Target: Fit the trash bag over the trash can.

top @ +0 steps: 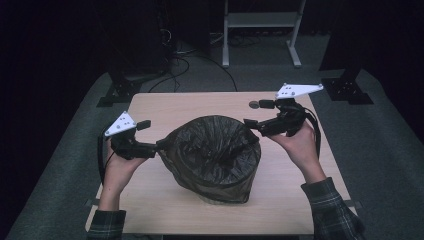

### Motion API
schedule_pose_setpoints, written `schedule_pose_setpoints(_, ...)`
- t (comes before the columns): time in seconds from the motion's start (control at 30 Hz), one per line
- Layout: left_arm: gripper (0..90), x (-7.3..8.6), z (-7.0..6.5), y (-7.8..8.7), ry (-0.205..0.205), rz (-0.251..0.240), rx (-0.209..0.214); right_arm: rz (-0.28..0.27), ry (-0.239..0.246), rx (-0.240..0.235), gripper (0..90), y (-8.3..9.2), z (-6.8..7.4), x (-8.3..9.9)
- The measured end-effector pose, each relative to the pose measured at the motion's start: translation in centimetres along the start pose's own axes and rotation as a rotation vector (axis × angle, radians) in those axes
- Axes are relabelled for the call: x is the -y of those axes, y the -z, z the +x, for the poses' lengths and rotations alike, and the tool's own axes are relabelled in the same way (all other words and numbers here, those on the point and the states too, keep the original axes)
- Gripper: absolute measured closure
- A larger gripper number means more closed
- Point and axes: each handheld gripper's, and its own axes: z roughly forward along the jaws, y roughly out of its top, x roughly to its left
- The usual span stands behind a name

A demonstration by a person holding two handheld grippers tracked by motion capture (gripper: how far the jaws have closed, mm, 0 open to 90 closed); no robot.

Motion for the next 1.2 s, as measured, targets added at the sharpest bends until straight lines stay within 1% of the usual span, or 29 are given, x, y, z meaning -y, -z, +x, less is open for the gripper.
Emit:
schedule_pose_setpoints(0.03, 2.3, -0.2, 0.0, -0.2, 0.001, -0.001, 0.001, 0.0, 0.006, -0.01, 9.9, -0.2, 0.3, -0.1)
schedule_pose_setpoints(0.07, 1.8, -0.5, -0.1, -0.4, 0.003, -0.003, -0.001, 0.001, 0.012, -0.01, 9.6, -0.3, 0.5, -0.1)
schedule_pose_setpoints(0.1, 1.7, -0.6, -0.2, -0.7, 0.004, -0.004, -0.011, 0.006, 0.017, -0.011, 9.5, -0.4, 0.7, -0.1)
schedule_pose_setpoints(0.13, 0.0, -0.8, -0.3, -1.0, 0.009, -0.005, -0.01, 0.01, 0.018, -0.015, 9.5, -0.5, 0.8, -0.2)
schedule_pose_setpoints(0.17, 0.0, -0.9, -0.3, -1.3, 0.012, -0.009, 0.001, 0.012, 0.022, -0.02, 9.5, -0.6, 0.9, -0.2)
schedule_pose_setpoints(0.27, 0.0, -1.4, -0.7, -1.7, 0.014, -0.038, 0.006, 0.024, 0.03, -0.02, 9.5, -0.8, 1.2, -0.2)
schedule_pose_setpoints(0.3, 0.0, -1.5, -0.8, -1.7, 0.013, -0.042, 0.005, 0.025, 0.032, -0.027, 9.5, -0.9, 1.3, -0.2)
schedule_pose_setpoints(0.37, 0.0, -1.5, -1.0, -1.4, 0.001, -0.036, 0.006, 0.031, 0.035, -0.047, 9.5, -1.0, 1.5, -0.2)
schedule_pose_setpoints(0.43, 0.0, -1.1, -1.3, -0.7, -0.022, -0.021, 0.009, 0.043, 0.053, -0.066, 9.5, -0.9, 1.9, -0.4)
schedule_pose_setpoints(0.53, 0.0, 0.0, -1.7, 0.3, -0.046, 0.005, 0.018, 0.071, 0.086, -0.122, 9.5, -1.2, 2.7, -0.6)
schedule_pose_setpoints(0.6, 0.0, 1.0, -1.9, 1.0, -0.059, 0.017, 0.024, 0.099, 0.11, -0.158, 9.5, -1.6, 3.2, -0.7)
schedule_pose_setpoints(0.67, 0.0, 1.8, -2.2, 1.5, -0.064, 0.03, 0.029, 0.132, 0.126, -0.192, 9.5, -2.3, 3.9, -0.7)
schedule_pose_setpoints(0.7, 0.0, 2.3, -2.4, 1.6, -0.067, 0.033, 0.033, 0.153, 0.133, -0.214, 9.5, -2.7, 4.2, -0.7)
schedule_pose_setpoints(0.8, 0.0, 3.7, -3.1, 2.0, -0.087, 0.053, 0.044, 0.225, 0.188, -0.241, 8.0, -3.9, 5.1, -0.5)
schedule_pose_setpoints(0.87, 0.0, 4.8, -3.6, 2.1, -0.104, 0.07, 0.05, 0.277, 0.218, -0.242, 8.0, -4.8, 5.7, -0.4)
schedule_pose_setpoints(0.9, 0.0, 5.1, -3.8, 2.1, -0.109, 0.079, 0.052, 0.301, 0.224, -0.245, 8.1, -5.1, 5.8, -0.3)
schedule_pose_setpoints(0.97, 0.0, 6.1, -4.2, 2.2, -0.115, 0.101, 0.053, 0.338, 0.245, -0.246, 8.1, -5.7, 6.0, -0.2)
schedule_pose_setpoints(1.07, 0.0, 7.6, -4.8, 2.2, -0.132, 0.137, 0.048, 0.394, 0.262, -0.241, 8.1, -6.7, 6.2, 0.0)
schedule_pose_setpoints(1.1, 0.0, 8.1, -5.0, 2.3, -0.134, 0.142, 0.047, 0.414, 0.259, -0.242, 8.1, -6.9, 6.2, 0.1)
schedule_pose_setpoints(1.2, 0.0, 9.5, -5.5, 2.5, -0.137, 0.172, 0.055, 0.468, 0.272, -0.228, 8.1, -7.7, 6.3, 0.5)
